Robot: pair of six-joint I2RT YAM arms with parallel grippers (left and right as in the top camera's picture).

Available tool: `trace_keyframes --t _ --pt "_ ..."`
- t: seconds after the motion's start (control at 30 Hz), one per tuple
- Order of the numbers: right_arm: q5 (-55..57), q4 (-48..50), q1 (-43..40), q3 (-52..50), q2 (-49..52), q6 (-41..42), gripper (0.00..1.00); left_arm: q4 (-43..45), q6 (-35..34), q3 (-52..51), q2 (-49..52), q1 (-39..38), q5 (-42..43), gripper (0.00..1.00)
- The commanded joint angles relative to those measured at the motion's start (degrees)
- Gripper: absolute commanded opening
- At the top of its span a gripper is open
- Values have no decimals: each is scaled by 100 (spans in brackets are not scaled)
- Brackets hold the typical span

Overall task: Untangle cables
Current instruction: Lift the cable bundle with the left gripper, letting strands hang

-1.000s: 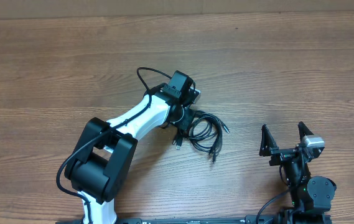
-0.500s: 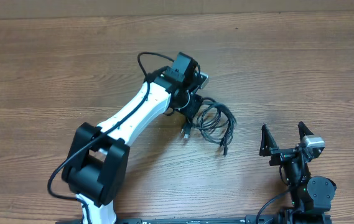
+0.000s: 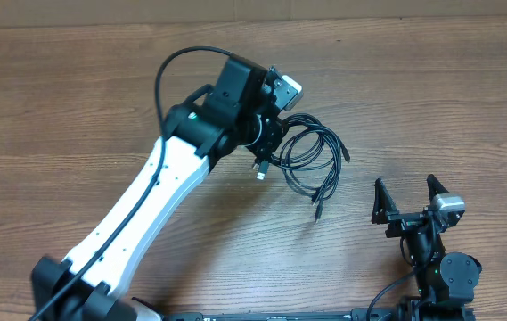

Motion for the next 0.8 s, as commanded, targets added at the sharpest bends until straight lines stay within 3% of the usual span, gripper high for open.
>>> trace_keyframes --t 0.0,0.27,0.53,0.77 --pt "57 17 -7 -59 -57 17 100 -146 804 164 -396 -39 131 4" --pt "55 17 -7 -59 -57 20 100 -509 1451 164 -688 -37 136 4" --pt "-22 136 -4 -59 -57 74 100 -378 1447 164 -1106 -37 802 4" --pt "-275 293 -4 363 -57 1460 100 -275 1718 164 -1425 -37 1246 4"
